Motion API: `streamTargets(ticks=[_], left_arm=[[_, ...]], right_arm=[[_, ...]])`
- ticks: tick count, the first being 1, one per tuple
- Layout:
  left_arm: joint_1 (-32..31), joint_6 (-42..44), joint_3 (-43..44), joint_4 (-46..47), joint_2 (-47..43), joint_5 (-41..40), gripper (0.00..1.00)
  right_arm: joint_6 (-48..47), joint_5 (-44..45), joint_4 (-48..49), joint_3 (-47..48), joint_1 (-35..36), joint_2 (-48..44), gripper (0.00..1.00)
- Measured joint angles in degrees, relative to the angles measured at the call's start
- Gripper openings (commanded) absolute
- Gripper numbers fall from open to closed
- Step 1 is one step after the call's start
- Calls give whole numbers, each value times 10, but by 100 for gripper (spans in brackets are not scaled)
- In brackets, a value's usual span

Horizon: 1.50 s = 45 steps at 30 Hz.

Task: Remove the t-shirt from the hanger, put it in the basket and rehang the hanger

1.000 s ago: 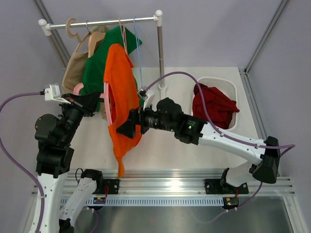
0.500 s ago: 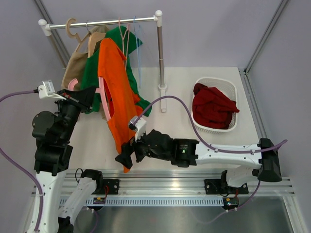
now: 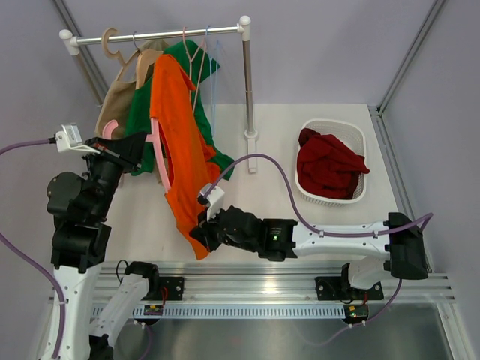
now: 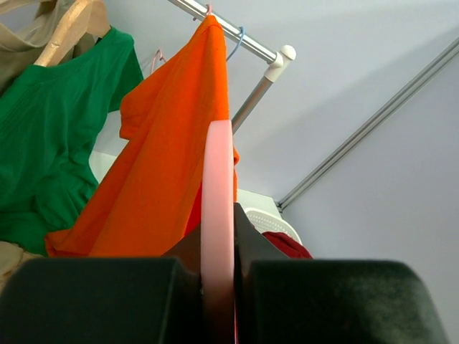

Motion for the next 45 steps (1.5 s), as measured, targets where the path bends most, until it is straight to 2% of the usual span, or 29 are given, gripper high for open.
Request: streamTargets(ticks=[11,17,20,22,26,33,34,35,38,40,41,45], left_arm=[[-1,110,88,-7,103,-81,0],[-3,144,149,-65,177,-77,0],[-2,133,153,-76,168,-38,0],[-2,121,143,-79,142,-5,0],[0,101,115,-100,63,70,0],[0,108,102,-196,-13,161,0],[0,115,102,-217,-17,160,0],[0,122,101,-241,-21,157,0],[1,134,83,-285,-40,150,0],[1,135,80,-308,-47,157,0],[1,134,82,-315,-48,163,0],[1,132,119,-334,-42,188,0]], right_arm=[[29,3,-27,-160,58,-100,0],[93,102,-79,-244,65,-250,0],[107,173,-126,-250,65,-333,0],[93,207,-145,-237,62,-351,0],[28,202,-130,-182,4,-308,0],[-72,88,-75,9,-151,-113,0],[-80,76,-71,31,-163,-99,3],[-90,61,-65,48,-172,-90,11],[-111,-8,-42,57,-178,-97,54],[-128,-70,-33,57,-177,-100,64],[-135,-100,-29,56,-177,-99,73],[-151,-195,-1,20,-177,-90,87]])
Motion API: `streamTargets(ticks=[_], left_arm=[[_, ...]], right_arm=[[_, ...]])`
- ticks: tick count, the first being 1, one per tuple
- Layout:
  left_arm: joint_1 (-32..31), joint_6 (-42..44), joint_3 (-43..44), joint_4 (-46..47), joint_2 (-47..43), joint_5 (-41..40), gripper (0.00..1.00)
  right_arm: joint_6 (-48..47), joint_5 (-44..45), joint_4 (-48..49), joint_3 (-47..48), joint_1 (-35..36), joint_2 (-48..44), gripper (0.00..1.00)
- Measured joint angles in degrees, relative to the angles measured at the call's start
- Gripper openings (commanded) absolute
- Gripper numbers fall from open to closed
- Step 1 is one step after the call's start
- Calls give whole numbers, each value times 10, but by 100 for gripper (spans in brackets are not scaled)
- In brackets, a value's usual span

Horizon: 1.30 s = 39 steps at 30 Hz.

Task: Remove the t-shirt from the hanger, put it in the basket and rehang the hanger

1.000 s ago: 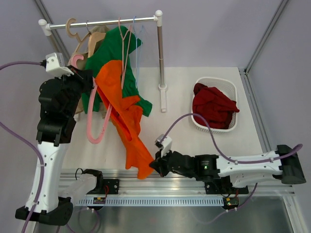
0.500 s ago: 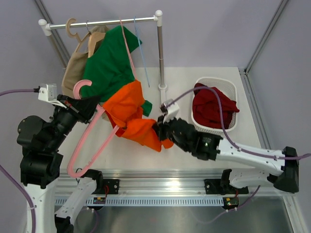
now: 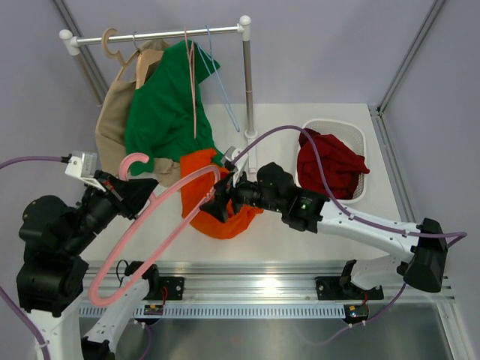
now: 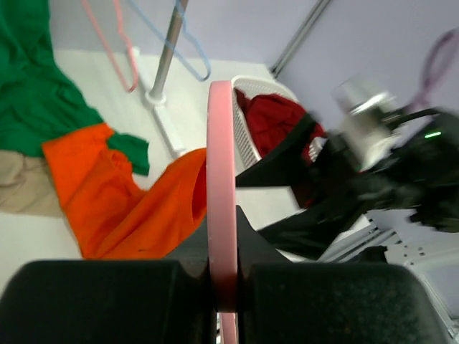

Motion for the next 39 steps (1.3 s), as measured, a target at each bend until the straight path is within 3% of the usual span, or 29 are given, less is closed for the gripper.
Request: streamTargets(ticks=[3,9,14,23,29,30,31,32,33,34,35,39], left_arm=[[0,-2,49,5,2,17,0],[0,-4,77,26,-3,26,0],[0,-4,53,26,-13,-3,0],[0,6,22,36,-27,-73,0],[1,18,10,46,-47,-115,0],[1,18,7,47,-50,-119,0],[1,19,5,47,-53,-122,0],[1,21,2,47,-55,-125,0],[2,21,-1,48,-57,-127,0],[2,22,-6,49,-58,-130,0],[2,23,-11,49,-61,-133,0],[2,28,-35,49,-74,-139,0]], right_arm=[[-6,-27,19,-59,0,2,99],[-6,9,37,-184,-1,-22,100],[61,78,66,-253,-42,-29,99],[68,181,6,-18,-24,265,99],[63,193,-42,31,20,347,99],[65,196,-48,30,22,353,96],[67,199,-52,28,23,356,86],[69,205,-53,26,23,359,69],[71,212,-52,21,23,359,32],[74,222,-52,16,23,359,11],[78,228,-51,11,23,358,0],[100,241,-40,-49,24,306,0]])
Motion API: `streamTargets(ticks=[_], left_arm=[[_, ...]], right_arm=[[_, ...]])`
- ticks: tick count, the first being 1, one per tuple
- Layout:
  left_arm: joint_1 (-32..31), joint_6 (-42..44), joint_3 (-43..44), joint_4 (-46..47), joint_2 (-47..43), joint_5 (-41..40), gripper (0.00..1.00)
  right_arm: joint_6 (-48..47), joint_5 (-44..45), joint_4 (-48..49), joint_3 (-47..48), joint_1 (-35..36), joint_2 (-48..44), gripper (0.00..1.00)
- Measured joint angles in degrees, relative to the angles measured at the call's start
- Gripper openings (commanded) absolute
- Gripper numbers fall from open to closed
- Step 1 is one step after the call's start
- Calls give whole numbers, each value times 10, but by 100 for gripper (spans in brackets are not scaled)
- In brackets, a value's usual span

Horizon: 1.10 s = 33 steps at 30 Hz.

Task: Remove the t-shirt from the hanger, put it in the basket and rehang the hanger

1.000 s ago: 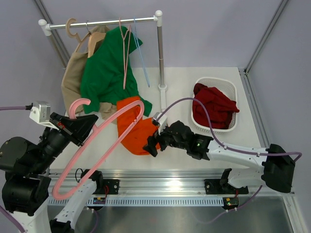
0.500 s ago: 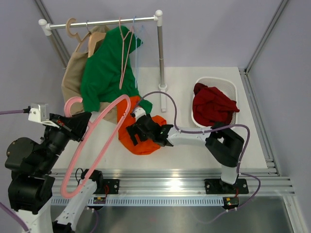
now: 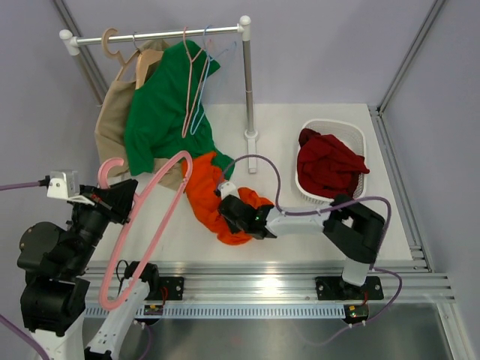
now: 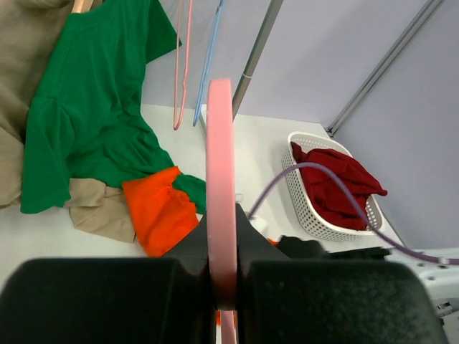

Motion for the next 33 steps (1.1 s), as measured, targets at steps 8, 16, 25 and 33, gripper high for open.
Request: streamTargets(ticks=[8,16,25,33], left_arm=[[0,5,-52,-2,-57,-10,0],[0,10,-78,3,-63,-13,0],[-2,9,-108,24,-70,0,0],[-8,9,-121,33,-70,3,0]], right_arm=[[-13,103,-75,-82,0,-391,0],[-183,229,-25,123,-26,-519,0],[-325,273,54,213,-162,-475,0],[-265,212,39,146,-343,-489,0]])
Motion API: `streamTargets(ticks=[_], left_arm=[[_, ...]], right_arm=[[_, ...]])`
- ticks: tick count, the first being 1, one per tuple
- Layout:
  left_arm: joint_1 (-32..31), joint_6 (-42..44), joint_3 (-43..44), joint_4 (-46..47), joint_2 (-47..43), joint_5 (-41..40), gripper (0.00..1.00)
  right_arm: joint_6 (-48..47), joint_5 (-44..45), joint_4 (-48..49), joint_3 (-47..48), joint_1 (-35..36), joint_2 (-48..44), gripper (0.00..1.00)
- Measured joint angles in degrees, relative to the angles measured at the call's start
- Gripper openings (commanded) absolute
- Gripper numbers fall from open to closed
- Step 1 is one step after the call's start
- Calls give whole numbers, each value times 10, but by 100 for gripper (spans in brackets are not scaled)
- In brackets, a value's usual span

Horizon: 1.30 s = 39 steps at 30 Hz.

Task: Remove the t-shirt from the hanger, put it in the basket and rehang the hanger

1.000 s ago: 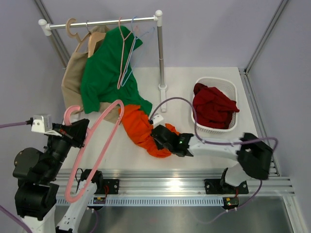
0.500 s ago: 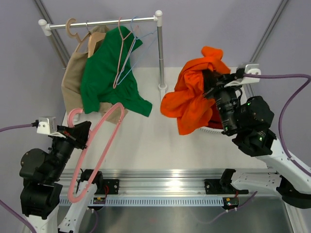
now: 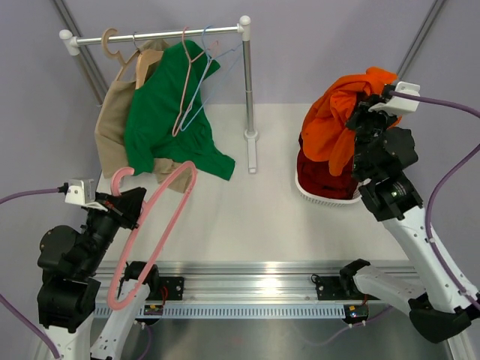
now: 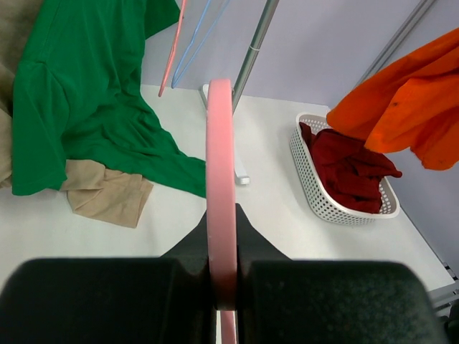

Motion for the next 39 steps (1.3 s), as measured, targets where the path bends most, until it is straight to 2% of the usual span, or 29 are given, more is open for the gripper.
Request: streamTargets(ticks=[6,11,16,21,29,33,34,36,37,39], left_arm=[[-1,0,0,2,1,2,0],[-1,0,0,3,2,2,0],[-1,0,0,3,3,1,0],[-1,0,0,5,13,-1,0],[-1,9,1,8,30,-23,0],[-1,17,4,8,59,-42,0],[-1,20,7,9,69,-48,0],[-1,27,13,10,90,-58,0],[-1,29,17,10,100,-61,0],[-1,36,33,12,125,-66,0]], right_arm=[[91,-72,8,-110,-143,41,0],[152,-123,35,-149,-216,156,0],[215,-161,62,-191,-226,227,0],[307,-203,92,-266,-224,230,0],[418,-221,137,-363,-201,228,2],[440,-222,148,-364,-201,233,35],[444,-224,150,-365,-201,231,59],[451,-231,147,-368,-200,218,74],[452,-235,140,-369,-200,205,87],[452,-241,115,-369,-200,162,93]])
